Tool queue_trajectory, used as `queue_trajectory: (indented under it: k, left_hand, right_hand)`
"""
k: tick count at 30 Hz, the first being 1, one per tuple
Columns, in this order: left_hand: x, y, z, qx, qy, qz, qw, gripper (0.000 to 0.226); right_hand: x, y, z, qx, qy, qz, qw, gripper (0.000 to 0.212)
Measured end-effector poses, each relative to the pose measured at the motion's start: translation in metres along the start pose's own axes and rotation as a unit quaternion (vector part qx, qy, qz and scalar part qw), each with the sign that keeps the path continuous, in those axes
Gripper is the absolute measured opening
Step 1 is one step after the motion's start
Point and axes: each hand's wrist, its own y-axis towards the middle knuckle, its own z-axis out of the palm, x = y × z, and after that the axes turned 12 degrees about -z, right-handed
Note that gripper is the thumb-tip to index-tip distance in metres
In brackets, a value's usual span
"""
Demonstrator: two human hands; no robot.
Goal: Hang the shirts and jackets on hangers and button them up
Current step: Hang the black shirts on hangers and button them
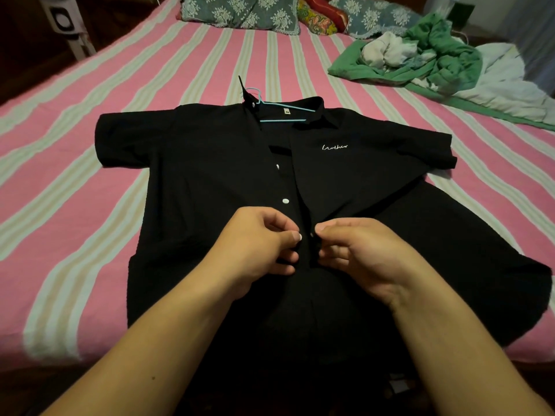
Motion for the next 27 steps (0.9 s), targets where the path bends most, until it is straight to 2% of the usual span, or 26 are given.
queue_trajectory:
  k: [4, 13, 22, 27]
  left_hand:
    - [0.004, 0.002, 0.001, -0.007, 0.02, 0.013, 1.0, 0.005]
    - [0.006, 0.004, -0.001, -0.013, 0.031, 0.016, 0.999, 0.005]
    - [0.009, 0.006, 0.002, -0.047, 0.044, 0.029, 0.998, 0.008]
    - [0.008, 0.005, -0.001, -0.065, 0.077, 0.042, 0.994, 0.01]
  right_hand:
    - [-0.006, -0.001, 0.01, -0.029, -0.059, -0.034, 0.997, 0.009]
    - [-0.006, -0.001, 0.009, -0.029, -0.072, -0.043, 0.996, 0.01]
    - [-0.004, 0.001, 0.002, 0.016, -0.048, -0.025, 0.998, 0.003]
    - [-0.001, 0.003, -0.003, 0.078, -0.033, -0.002, 0.996, 0.008]
